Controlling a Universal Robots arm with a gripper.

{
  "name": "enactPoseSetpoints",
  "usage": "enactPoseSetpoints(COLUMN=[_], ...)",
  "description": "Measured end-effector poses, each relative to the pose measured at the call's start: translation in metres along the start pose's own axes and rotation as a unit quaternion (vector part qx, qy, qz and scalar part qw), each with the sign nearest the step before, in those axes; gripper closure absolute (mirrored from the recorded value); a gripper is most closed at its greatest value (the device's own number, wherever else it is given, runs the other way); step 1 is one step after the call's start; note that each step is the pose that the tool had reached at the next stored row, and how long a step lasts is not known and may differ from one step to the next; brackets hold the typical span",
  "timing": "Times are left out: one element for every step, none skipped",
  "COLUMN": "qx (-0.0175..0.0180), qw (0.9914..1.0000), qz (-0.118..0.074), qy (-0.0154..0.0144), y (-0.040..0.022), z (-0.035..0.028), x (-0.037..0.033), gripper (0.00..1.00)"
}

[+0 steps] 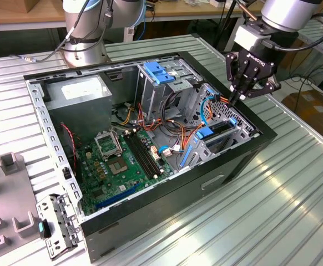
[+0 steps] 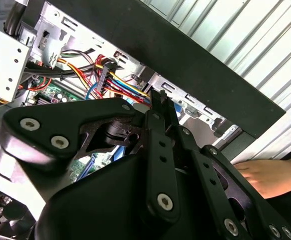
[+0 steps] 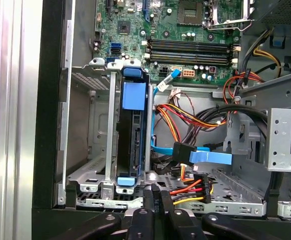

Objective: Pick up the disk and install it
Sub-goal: 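Insert the first disk wire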

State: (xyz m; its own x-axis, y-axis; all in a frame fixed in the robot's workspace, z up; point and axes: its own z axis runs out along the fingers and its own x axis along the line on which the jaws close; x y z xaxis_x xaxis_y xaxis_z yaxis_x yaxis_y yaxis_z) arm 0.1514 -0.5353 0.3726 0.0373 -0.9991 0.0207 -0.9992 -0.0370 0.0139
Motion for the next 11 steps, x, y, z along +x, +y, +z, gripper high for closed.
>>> enactPoseSetpoints(qx=[0.0,0.0,0.0,0.0,0.0,-0.0001,-0.0001,-0.0002,-0.0003,-0.0004,-0.0005], qw=[1.0,1.0,1.0,1.0,1.0,1.0,0.99998,0.99994,0.99989,0.99983,0.9997], qz=[0.0,0.0,0.001,0.001,0.001,0.003,0.006,0.011,0.015,0.019,0.024], qy=[0.0001,0.0001,0.0,-0.0001,0.0,0.0,-0.0001,-0.0002,-0.0002,-0.0003,-0.0003], y=[0.0,0.0002,0.0007,0.0015,0.0024,0.0062,0.0084,0.0095,0.0098,0.01,0.0104], z=[0.0,-0.0001,0.0002,0.0004,0.0004,0.0009,0.0014,0.0021,0.0024,0.0027,0.0039], x=[0.0001,0.0005,0.0014,0.0019,0.0018,0.0018,0.0017,0.0016,0.0016,0.0015,0.0015], gripper=[0.83,0.83,0.83,0.83,0.83,0.83,0.83,0.83,0.83,0.83,0.83])
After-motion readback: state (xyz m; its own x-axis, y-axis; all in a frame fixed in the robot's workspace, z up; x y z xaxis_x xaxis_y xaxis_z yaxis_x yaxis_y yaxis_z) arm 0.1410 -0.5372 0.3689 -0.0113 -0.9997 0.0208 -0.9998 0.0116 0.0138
